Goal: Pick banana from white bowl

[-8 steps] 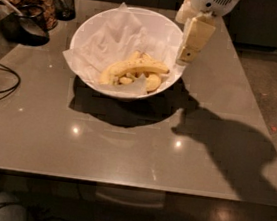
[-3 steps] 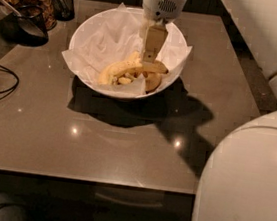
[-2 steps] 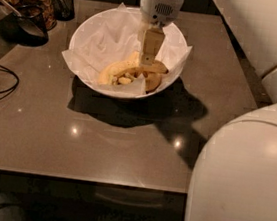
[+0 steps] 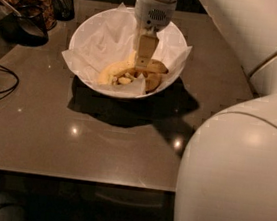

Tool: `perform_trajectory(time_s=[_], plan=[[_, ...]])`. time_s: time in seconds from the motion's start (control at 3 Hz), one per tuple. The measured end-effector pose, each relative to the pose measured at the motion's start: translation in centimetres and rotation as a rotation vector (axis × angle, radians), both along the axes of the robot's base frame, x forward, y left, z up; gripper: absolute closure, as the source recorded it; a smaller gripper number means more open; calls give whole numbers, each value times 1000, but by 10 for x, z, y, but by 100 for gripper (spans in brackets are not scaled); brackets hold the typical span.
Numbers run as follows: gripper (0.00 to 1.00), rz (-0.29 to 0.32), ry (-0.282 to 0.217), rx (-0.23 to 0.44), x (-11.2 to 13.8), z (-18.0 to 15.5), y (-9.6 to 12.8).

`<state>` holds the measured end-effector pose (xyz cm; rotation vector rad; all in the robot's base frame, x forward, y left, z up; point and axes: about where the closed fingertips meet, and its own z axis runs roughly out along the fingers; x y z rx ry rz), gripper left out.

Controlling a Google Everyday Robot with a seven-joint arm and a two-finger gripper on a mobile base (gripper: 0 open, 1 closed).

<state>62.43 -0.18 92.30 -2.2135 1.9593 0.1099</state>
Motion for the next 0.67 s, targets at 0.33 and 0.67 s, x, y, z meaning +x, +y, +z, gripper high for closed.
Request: perform_trajectory(time_s=[0.33,0.67], plan=[[48,11,12,-6,1,-5,4],[47,18,23,-6,2,-10,6]])
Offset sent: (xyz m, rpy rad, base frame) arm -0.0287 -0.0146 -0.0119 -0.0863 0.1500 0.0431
